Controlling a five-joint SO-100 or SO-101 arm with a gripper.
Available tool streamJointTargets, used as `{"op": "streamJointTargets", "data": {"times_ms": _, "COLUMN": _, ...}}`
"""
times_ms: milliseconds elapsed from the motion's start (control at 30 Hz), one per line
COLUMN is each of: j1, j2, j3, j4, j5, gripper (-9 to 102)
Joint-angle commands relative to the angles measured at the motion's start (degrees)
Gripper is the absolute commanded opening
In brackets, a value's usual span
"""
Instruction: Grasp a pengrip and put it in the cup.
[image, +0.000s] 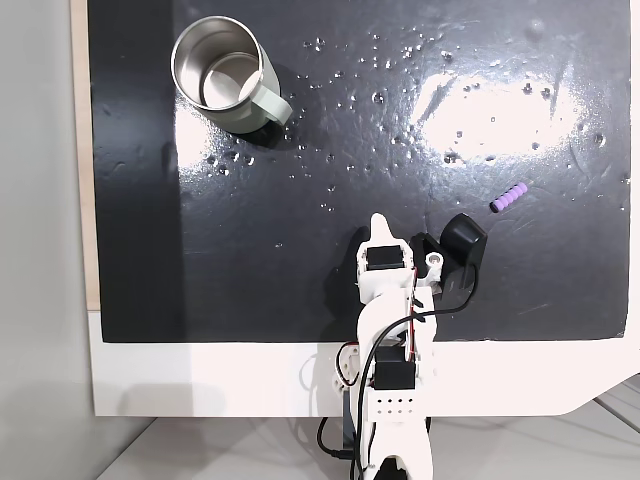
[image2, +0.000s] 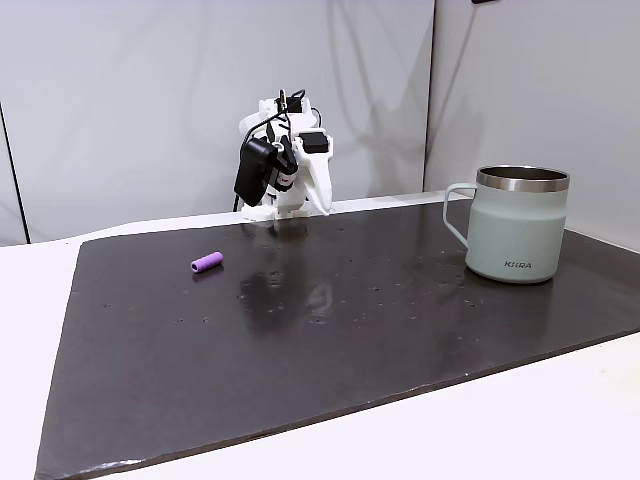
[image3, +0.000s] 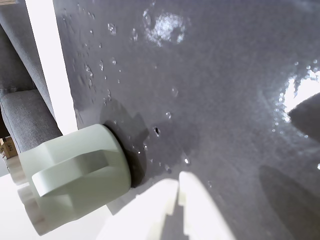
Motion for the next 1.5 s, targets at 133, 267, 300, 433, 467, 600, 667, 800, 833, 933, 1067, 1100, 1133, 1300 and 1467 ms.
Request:
{"op": "streamJointTargets", "data": {"times_ms": 133, "j1": -3.60, "j2": 0.35, "j3": -0.53, "j4": -2.64, "j5": 0.35, "gripper": 0}}
{"op": "streamJointTargets", "data": {"times_ms": 267, "j1": -3.60, "j2": 0.35, "j3": -0.53, "j4": -2.64, "j5": 0.44, "gripper": 0}}
{"op": "streamJointTargets", "data": {"times_ms": 300, "j1": -3.60, "j2": 0.35, "j3": -0.53, "j4": -2.64, "j5": 0.53, "gripper": 0}}
{"op": "streamJointTargets", "data": {"times_ms": 433, "j1": -3.43, "j2": 0.35, "j3": -1.67, "j4": -1.93, "j5": 0.62, "gripper": 0}}
{"op": "streamJointTargets", "data": {"times_ms": 467, "j1": -3.34, "j2": 0.35, "j3": -2.90, "j4": -1.23, "j5": 0.62, "gripper": 0}}
{"op": "streamJointTargets", "data": {"times_ms": 600, "j1": -2.64, "j2": 0.35, "j3": -10.37, "j4": 4.39, "j5": 0.35, "gripper": 0}}
{"op": "streamJointTargets", "data": {"times_ms": 667, "j1": -0.44, "j2": 0.35, "j3": -13.54, "j4": 6.42, "j5": -3.16, "gripper": 0}}
{"op": "streamJointTargets", "data": {"times_ms": 800, "j1": 3.69, "j2": -5.45, "j3": -24.17, "j4": 12.04, "j5": -9.58, "gripper": 0}}
{"op": "streamJointTargets", "data": {"times_ms": 833, "j1": 4.39, "j2": -8.96, "j3": -28.74, "j4": 14.85, "j5": -10.99, "gripper": 0}}
{"op": "streamJointTargets", "data": {"times_ms": 933, "j1": 6.06, "j2": -22.24, "j3": -45.35, "j4": 24.87, "j5": -11.69, "gripper": 0}}
{"op": "streamJointTargets", "data": {"times_ms": 1067, "j1": 10.63, "j2": -36.83, "j3": -64.86, "j4": 37.00, "j5": -14.85, "gripper": 0}}
{"op": "streamJointTargets", "data": {"times_ms": 1100, "j1": 12.22, "j2": -38.50, "j3": -67.32, "j4": 38.41, "j5": -15.82, "gripper": 0}}
{"op": "streamJointTargets", "data": {"times_ms": 1133, "j1": 13.80, "j2": -39.20, "j3": -68.82, "j4": 39.11, "j5": -17.31, "gripper": 1}}
{"op": "streamJointTargets", "data": {"times_ms": 1300, "j1": 16.70, "j2": -39.99, "j3": -70.49, "j4": 39.64, "j5": -23.20, "gripper": 4}}
{"op": "streamJointTargets", "data": {"times_ms": 1467, "j1": 21.88, "j2": -48.87, "j3": -77.34, "j4": 42.36, "j5": -28.83, "gripper": 5}}
